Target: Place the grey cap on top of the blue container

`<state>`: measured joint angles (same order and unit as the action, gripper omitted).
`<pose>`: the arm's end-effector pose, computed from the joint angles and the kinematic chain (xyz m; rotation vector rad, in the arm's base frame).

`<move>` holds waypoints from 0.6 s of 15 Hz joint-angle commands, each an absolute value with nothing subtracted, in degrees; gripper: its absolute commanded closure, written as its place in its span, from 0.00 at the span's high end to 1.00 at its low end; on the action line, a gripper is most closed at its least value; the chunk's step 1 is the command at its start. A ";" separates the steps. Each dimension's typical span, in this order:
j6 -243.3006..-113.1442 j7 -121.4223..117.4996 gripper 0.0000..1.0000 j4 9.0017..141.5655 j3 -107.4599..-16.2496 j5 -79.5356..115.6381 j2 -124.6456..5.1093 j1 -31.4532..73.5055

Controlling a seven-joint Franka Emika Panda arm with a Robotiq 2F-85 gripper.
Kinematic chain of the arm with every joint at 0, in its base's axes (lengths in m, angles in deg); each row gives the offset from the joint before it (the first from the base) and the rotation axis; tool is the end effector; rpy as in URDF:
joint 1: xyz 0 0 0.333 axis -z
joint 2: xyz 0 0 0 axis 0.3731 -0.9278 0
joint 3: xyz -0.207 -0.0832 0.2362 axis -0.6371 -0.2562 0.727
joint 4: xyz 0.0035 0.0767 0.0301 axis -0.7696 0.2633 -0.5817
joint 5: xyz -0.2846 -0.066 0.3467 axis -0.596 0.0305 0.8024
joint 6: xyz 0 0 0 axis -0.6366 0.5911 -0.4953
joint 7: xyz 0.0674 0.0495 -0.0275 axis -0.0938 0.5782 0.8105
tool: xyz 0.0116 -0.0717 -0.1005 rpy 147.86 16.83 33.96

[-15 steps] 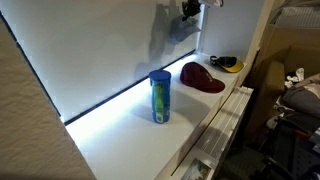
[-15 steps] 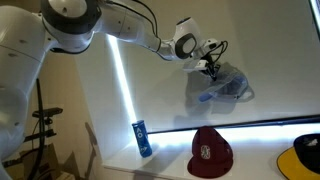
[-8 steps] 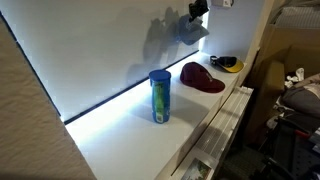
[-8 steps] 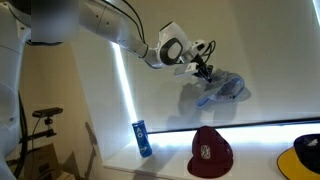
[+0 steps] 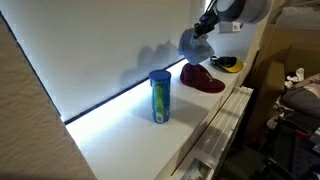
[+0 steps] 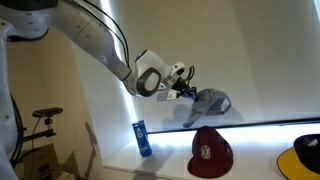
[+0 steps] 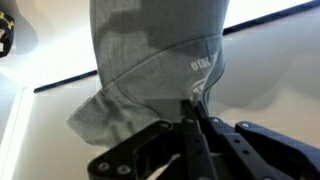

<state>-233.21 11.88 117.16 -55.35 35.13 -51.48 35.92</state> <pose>0.5951 -0.1477 0.3177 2.7804 -0.4247 1.2126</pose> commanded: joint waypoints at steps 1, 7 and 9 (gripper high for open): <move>-244.42 10.85 0.01 131.90 -55.00 38.30 -45.24 31.92; -243.19 10.27 0.01 139.87 -51.09 44.20 -27.56 25.81; -242.87 8.03 0.01 142.25 -47.21 44.85 -20.58 25.83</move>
